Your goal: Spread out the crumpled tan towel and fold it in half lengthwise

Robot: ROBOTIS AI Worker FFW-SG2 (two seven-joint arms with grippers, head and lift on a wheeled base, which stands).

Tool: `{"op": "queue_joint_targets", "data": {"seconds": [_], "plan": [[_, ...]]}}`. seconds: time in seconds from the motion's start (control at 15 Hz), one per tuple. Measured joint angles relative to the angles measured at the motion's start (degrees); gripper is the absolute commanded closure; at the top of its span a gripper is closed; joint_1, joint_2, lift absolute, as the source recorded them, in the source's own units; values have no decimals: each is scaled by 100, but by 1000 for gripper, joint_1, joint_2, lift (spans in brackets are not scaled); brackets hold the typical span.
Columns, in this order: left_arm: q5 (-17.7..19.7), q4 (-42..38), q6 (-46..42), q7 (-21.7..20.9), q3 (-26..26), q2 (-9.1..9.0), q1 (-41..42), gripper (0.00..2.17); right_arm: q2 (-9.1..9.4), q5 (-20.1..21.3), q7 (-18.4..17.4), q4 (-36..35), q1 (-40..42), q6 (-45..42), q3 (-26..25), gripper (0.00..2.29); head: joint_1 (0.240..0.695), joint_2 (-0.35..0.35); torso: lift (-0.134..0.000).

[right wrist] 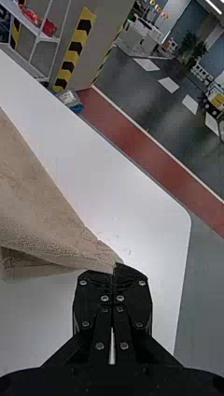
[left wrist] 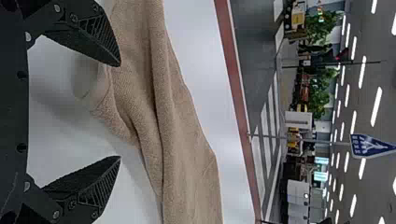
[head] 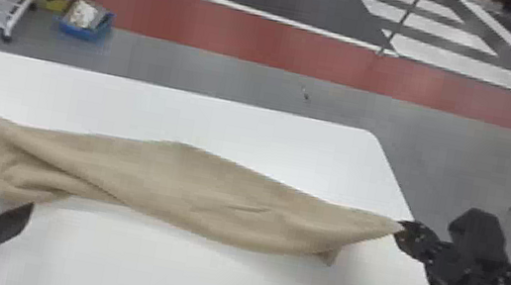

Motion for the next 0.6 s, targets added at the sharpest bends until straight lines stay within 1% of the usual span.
{"op": "queue_joint_targets", "data": {"seconds": [0.13, 0.2, 0.4, 0.47, 0.6], "plan": [[-183, 117, -523, 150, -120, 0, -8, 208, 15, -4, 11, -17, 18, 0, -21, 2007, 695, -309, -124], [-252, 162, -641, 170, -165, -1, -14, 215, 23, -5, 12, -23, 30, 0, -26, 2007, 695, -313, -124], [-616, 228, -712, 151, -269, -4, -46, 215, 42, -34, 11, -37, 45, 0, -55, 2007, 695, -323, -124], [-659, 231, -696, 132, -275, 0, -46, 215, 43, -38, 11, -39, 45, 0, -63, 2007, 695, -324, -124], [-708, 247, -651, 133, -277, 5, -53, 431, 43, -40, 11, -40, 45, 0, -67, 2003, 695, -324, -124]]}}
